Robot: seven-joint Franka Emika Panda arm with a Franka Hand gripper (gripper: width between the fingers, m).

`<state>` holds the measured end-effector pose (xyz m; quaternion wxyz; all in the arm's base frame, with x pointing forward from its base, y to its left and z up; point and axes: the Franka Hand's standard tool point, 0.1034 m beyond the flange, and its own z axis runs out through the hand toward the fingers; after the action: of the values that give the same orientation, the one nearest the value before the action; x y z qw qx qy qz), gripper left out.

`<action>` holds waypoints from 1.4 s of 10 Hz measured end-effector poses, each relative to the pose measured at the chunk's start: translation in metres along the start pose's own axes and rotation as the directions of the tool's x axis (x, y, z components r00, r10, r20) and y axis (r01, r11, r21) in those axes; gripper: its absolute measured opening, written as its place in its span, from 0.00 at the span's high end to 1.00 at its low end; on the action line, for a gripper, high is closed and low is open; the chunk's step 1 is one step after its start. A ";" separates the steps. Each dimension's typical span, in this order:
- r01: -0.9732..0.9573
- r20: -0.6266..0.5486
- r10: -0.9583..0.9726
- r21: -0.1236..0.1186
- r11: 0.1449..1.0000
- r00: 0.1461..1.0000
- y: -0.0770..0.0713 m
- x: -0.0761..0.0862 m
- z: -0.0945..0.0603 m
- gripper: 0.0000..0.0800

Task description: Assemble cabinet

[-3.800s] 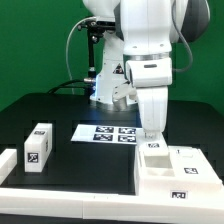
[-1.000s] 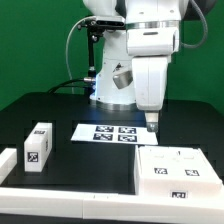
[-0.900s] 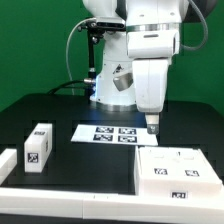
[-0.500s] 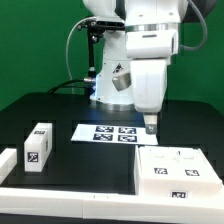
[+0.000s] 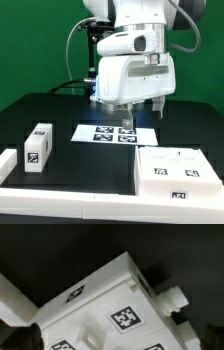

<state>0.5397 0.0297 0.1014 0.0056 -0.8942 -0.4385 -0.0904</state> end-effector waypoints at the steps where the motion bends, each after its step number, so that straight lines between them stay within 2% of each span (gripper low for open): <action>1: -0.080 0.000 0.080 0.000 0.997 0.997 -0.001 0.000 0.000 0.00; 2: -0.293 -0.049 0.291 -0.029 0.956 0.955 -0.004 0.007 0.001 0.00; 3: -0.433 -0.109 0.427 -0.044 0.900 0.898 -0.015 0.014 0.005 0.00; 4: -0.537 -0.157 0.526 -0.041 0.842 0.836 -0.024 0.015 0.012 0.00; 5: -0.618 -0.158 0.607 -0.024 0.786 0.779 -0.025 0.009 0.018 0.00; 9: -0.755 -0.159 0.746 0.010 0.656 0.646 -0.028 0.010 0.020 0.00; 10: -0.796 -0.168 0.787 0.018 0.605 0.594 -0.043 0.010 0.025 0.00; 11: -0.788 -0.180 0.776 0.013 0.616 0.604 -0.053 0.009 0.031 0.00; 14: -0.791 -0.203 0.776 0.008 0.612 0.598 -0.063 0.001 0.058 0.00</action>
Offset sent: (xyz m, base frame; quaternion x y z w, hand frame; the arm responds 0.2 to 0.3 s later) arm -0.0107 0.0255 -0.0191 -0.1121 0.1148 0.3675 0.9161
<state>0.5001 0.0742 0.0401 0.0484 -0.9825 0.0051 -0.1800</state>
